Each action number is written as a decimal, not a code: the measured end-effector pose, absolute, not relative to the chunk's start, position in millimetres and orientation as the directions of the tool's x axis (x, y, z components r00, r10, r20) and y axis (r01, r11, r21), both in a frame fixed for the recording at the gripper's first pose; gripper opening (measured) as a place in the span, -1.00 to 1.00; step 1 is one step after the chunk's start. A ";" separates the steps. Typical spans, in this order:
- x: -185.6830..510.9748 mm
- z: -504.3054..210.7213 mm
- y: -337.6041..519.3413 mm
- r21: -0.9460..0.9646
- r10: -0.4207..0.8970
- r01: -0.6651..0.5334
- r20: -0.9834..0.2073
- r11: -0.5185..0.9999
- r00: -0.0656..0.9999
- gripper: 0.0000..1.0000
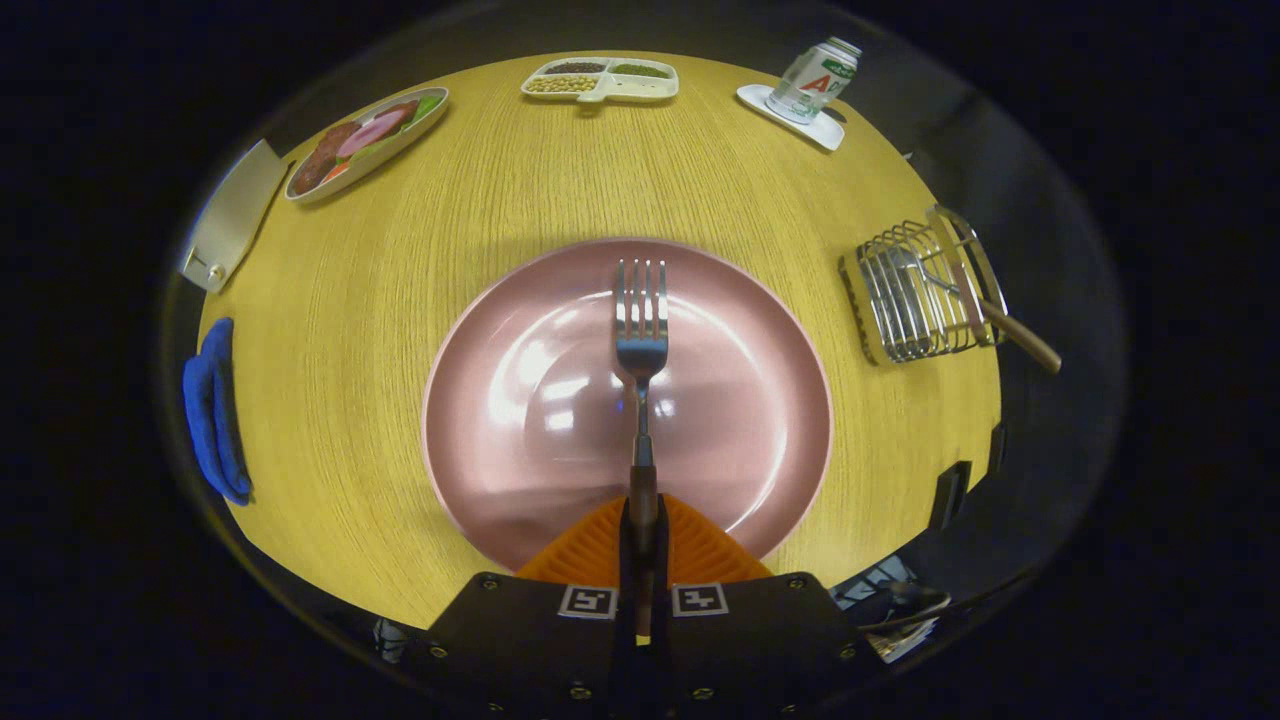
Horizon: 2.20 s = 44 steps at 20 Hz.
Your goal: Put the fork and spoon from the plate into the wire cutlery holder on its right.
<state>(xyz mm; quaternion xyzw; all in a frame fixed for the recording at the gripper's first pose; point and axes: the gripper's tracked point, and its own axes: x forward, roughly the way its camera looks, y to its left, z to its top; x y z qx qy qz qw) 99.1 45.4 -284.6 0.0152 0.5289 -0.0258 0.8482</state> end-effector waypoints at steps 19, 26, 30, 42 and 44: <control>118.6 -174.9 -58.8 -0.159 -0.232 0.179 -0.811 0.971 0.536 -0.89; 117.9 -163.4 -109.6 -0.180 -0.285 0.242 -0.801 0.953 0.527 -0.89; 112.3 -169.0 -131.5 -0.184 -0.296 0.262 -0.812 0.947 0.503 -0.89; 94.0 -215.4 -163.0 -0.147 -0.219 0.214 -0.904 0.966 0.366 -0.89; 84.3 -231.3 -158.1 -0.116 -0.181 0.199 -0.920 0.973 0.347 -0.89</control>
